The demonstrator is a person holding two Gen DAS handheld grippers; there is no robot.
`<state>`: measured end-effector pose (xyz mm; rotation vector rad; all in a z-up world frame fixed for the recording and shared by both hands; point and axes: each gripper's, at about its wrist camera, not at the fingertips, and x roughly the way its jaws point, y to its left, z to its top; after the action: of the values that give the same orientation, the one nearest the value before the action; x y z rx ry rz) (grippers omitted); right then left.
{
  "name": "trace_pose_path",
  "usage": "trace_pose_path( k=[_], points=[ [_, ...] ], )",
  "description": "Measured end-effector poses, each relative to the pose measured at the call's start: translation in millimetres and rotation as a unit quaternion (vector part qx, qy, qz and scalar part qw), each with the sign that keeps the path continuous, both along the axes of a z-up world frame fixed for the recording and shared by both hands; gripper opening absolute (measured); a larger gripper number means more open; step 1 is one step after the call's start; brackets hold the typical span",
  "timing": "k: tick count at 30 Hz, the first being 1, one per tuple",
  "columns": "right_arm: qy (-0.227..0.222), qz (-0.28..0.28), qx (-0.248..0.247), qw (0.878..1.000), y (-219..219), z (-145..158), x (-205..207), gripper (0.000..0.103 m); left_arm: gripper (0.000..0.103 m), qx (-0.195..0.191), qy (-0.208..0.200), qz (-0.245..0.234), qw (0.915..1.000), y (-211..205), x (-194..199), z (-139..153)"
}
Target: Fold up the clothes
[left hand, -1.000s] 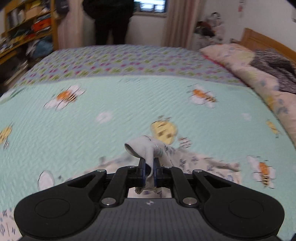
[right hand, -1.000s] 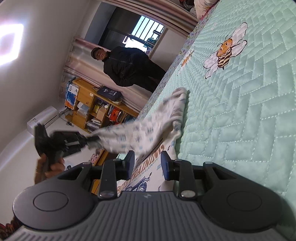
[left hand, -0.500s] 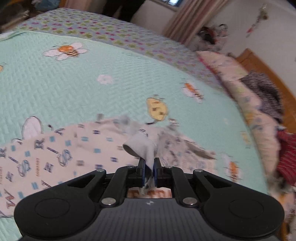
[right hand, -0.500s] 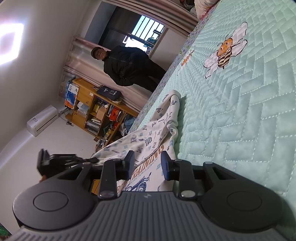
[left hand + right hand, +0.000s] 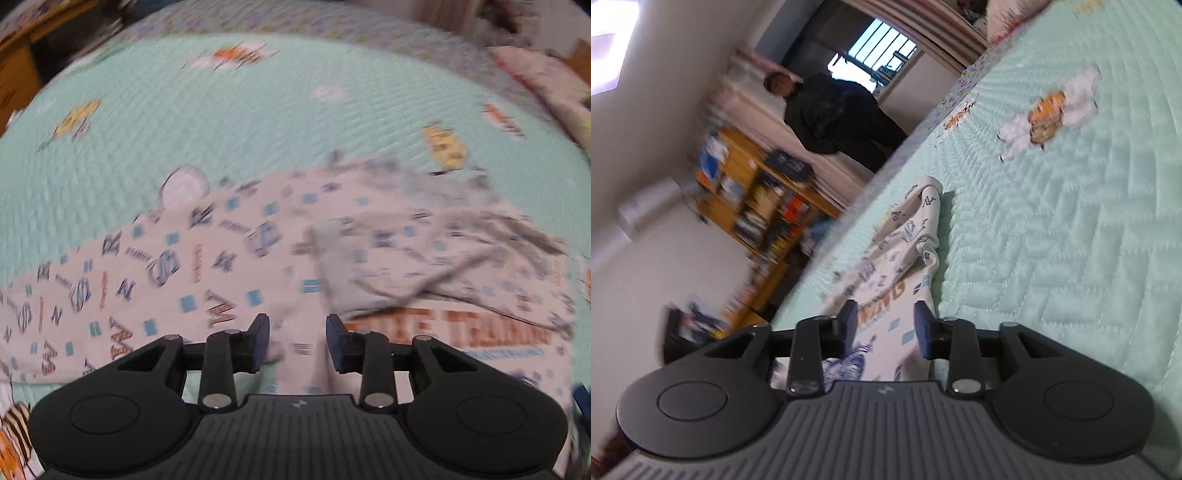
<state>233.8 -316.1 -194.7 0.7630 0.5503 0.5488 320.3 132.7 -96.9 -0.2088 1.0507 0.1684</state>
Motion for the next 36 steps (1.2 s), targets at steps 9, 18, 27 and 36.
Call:
trace_pose_path(
  k=[9, 18, 27, 36],
  points=[
    [-0.005, 0.005, -0.197, 0.98, 44, 45, 64, 0.063, 0.067, 0.093, -0.096, -0.232, 0.9635, -161, 58, 56],
    [-0.023, 0.023, -0.202, 0.979, 53, 15, 78, 0.053, 0.067, 0.173, -0.061, -0.353, 0.9174, -273, 128, 22],
    [-0.023, 0.037, -0.175, 0.984, 47, 11, 82, 0.042, 0.071, 0.196, -0.083, -0.376, 0.9018, -293, 145, -14],
    [-0.032, 0.055, -0.174, 0.983, 54, 16, 82, 0.059, 0.081, 0.214, -0.074, -0.384, 0.8954, -303, 159, -32]
  ],
)
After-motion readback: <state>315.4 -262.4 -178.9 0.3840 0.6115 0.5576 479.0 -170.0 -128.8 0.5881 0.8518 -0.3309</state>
